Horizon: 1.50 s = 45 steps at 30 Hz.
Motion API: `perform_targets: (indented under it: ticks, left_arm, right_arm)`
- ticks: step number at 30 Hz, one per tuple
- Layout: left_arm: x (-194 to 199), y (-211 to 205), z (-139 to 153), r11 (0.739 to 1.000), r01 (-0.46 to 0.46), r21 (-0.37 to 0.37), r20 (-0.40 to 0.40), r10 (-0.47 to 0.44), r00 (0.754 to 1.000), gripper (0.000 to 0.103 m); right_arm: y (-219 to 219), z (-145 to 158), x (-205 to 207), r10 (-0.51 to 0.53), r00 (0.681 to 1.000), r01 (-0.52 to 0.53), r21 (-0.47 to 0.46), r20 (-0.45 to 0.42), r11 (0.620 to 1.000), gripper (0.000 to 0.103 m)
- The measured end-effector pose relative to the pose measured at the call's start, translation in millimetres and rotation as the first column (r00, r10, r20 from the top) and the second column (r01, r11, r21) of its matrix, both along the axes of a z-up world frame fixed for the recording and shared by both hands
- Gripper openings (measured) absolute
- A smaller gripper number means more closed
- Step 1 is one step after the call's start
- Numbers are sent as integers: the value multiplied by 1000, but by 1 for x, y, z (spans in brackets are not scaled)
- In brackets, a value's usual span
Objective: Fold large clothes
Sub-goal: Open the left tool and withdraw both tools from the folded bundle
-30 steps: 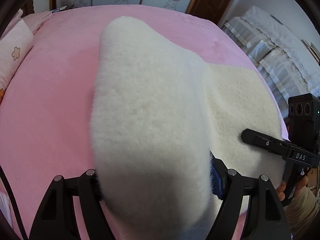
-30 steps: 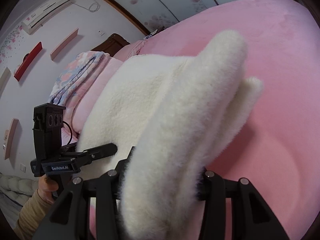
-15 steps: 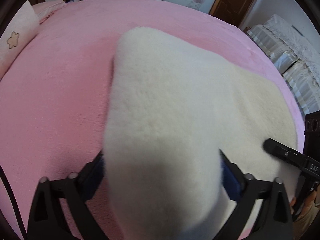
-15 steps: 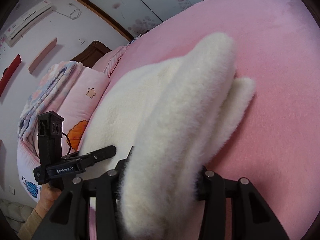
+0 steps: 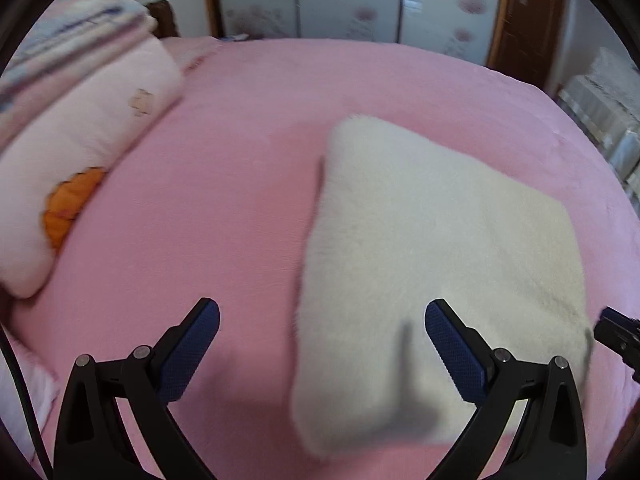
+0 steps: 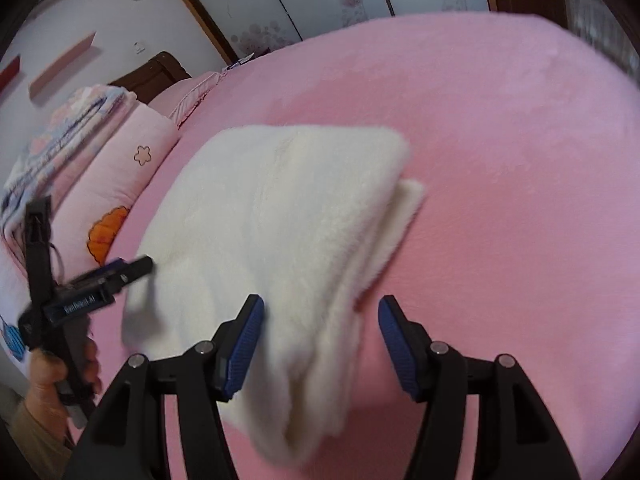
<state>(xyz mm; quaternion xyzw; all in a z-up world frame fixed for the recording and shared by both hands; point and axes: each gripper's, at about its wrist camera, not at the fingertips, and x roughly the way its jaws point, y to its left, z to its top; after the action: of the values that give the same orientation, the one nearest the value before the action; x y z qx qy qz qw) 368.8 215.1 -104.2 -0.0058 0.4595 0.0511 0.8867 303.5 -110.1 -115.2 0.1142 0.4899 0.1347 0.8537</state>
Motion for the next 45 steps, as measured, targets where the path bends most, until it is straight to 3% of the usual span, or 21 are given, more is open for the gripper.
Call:
perform_targets:
  ticks: [4, 9, 13, 18, 21, 28, 39, 45]
  left_arm:
    - [-36, 4, 40, 999, -12, -53, 37, 14, 999, 103]
    - [-94, 4, 83, 996, -43, -80, 46, 47, 998, 103]
    - [-153, -23, 118, 998, 7, -58, 93, -2, 996, 103]
    - [-206, -59, 144, 995, 85, -50, 97, -80, 992, 103]
    - [-232, -80, 152, 989, 137, -60, 82, -132, 988, 103]
    - [-298, -107, 165, 983, 142, -112, 117, -128, 985, 103]
    - [-425, -145, 175, 994, 103, -25, 225, -95, 970, 103]
    - [-474, -159, 163, 996, 83, -34, 208, -74, 975, 103]
  right_arm:
    - [1, 36, -30, 4, 1000, -2, -68, 29, 998, 60]
    - [-1, 84, -74, -24, 998, 28, -67, 62, 997, 60]
    - [1, 115, -113, -20, 997, 25, -72, 76, 997, 60]
    - [6, 145, -165, -9, 995, 21, -114, 102, 993, 60]
    - [3, 156, -192, -19, 994, 32, -118, 111, 993, 60]
    - [-1, 172, -255, -47, 985, 69, -126, 165, 990, 60]
    - [-21, 187, -367, -109, 963, 152, -164, 245, 975, 60]
    - [-39, 182, -415, -147, 955, 184, -127, 259, 975, 61]
